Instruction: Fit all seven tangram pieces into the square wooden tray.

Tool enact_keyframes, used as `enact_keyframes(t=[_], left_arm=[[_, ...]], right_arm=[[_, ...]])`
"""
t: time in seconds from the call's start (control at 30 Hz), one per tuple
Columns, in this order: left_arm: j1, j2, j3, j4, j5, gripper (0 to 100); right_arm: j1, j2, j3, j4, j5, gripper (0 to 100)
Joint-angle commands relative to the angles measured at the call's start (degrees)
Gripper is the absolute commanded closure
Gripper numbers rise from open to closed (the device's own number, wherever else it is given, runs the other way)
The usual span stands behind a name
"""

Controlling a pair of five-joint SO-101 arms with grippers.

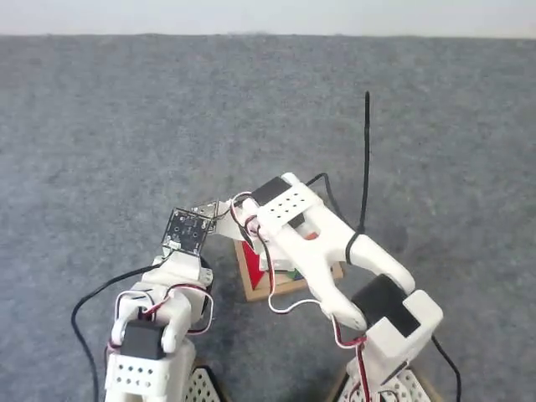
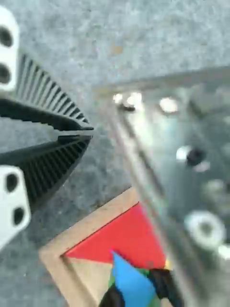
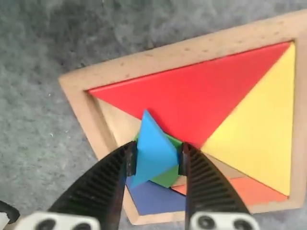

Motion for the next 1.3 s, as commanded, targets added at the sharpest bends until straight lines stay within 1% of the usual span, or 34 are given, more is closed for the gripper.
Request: enact_keyframes(t=[0.0,0.1,0.4,0.7,0.8,0.97,1.03,1.2,1.27], left_arm=[[-0.18,-1.05,-0.57,0.18,-0.18,98],[-0.18,-1.05,-0.57,0.18,-0.18,98],[-0.18,-1.05,-0.57,0.18,-0.18,98],[-0.18,-1.05,-0.57,0.18,-0.18,98],[-0.18,-1.05,-0.57,0.18,-0.18,98],[-0.18,-1.05,-0.57,0.18,-0.18,98],[-0.18,-1.05,-0.57,0.18,-0.18,98],[-0.18,-1.05,-0.57,0.18,-0.18,98],[-0.18,-1.05,-0.57,0.18,-0.18,98]], right_arm=[[-3.21,-0.75,-0.79,-0.92,-0.44,90.6],[-5.93,-1.80,1.32,-1.10,-0.44,90.6],[-6.46,-6.73,4.31,-0.75,-0.35,90.6],[-6.46,-7.34,5.98,-0.84,0.18,90.2],[-6.46,-7.25,5.98,-0.48,2.55,90.1],[-6.37,-7.25,5.98,-0.48,2.90,89.8],[-6.37,-7.25,5.98,-0.48,2.90,86.7],[-6.29,-6.90,5.98,-0.40,2.02,73.8],[-6.29,-6.99,5.98,-0.40,2.02,72.6]])
